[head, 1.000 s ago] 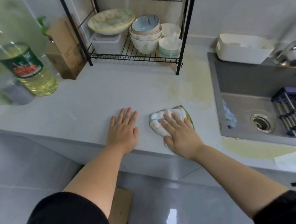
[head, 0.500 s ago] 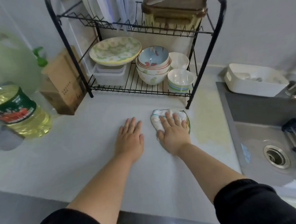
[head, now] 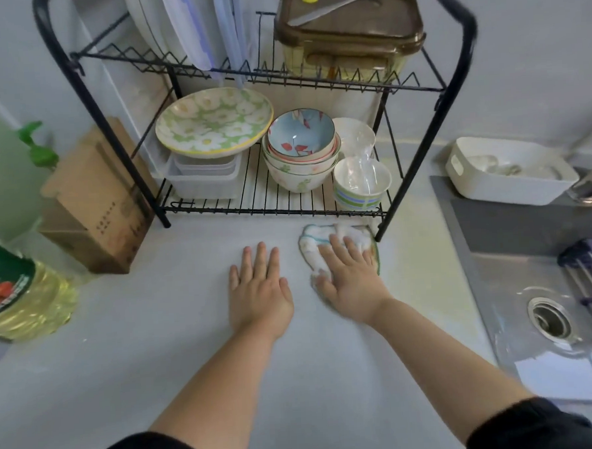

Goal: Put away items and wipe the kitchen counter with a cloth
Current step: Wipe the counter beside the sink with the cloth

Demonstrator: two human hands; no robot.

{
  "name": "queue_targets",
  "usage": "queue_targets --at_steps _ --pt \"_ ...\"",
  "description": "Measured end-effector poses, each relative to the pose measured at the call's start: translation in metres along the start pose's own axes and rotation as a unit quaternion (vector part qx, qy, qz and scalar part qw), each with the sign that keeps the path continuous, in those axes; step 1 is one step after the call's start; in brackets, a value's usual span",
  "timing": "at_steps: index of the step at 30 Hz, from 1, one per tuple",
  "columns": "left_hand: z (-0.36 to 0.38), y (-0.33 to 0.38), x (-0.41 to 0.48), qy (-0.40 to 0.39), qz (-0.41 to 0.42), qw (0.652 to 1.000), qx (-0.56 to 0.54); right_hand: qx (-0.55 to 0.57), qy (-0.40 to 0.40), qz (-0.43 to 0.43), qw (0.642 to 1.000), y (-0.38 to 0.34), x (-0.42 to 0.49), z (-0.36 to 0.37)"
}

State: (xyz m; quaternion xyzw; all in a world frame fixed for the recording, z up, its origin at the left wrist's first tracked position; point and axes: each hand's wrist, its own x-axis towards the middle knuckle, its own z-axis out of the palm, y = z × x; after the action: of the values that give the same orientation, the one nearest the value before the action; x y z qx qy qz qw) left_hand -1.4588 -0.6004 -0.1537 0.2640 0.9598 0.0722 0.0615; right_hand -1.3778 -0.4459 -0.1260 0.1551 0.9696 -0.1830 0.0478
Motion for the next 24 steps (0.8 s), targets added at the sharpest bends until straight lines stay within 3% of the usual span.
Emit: queue_targets --at_steps 2,5,12,15,20,24 --pt "-0.001 0.001 0.0 -0.004 0.002 1.0 0.0 0.072 0.015 -0.041 0.996 0.008 -0.036 -0.001" --pt "-0.002 0.002 0.001 0.0 0.003 1.0 0.0 0.0 0.042 -0.079 0.996 0.016 -0.051 0.004" --pt "0.0 0.0 0.004 0.002 0.005 1.0 0.018 -0.072 0.001 0.044 0.996 -0.01 0.037 0.006" --pt "0.0 0.0 0.005 -0.002 0.005 1.0 0.023 -0.064 -0.002 0.035 0.997 -0.006 0.025 0.008" --pt "-0.003 0.002 0.002 -0.005 0.003 1.0 0.024 -0.066 0.003 -0.053 0.996 0.037 -0.048 0.003" --pt "-0.003 0.002 0.003 -0.004 0.007 1.0 0.028 -0.054 0.024 0.037 0.998 0.054 -0.058 -0.004"
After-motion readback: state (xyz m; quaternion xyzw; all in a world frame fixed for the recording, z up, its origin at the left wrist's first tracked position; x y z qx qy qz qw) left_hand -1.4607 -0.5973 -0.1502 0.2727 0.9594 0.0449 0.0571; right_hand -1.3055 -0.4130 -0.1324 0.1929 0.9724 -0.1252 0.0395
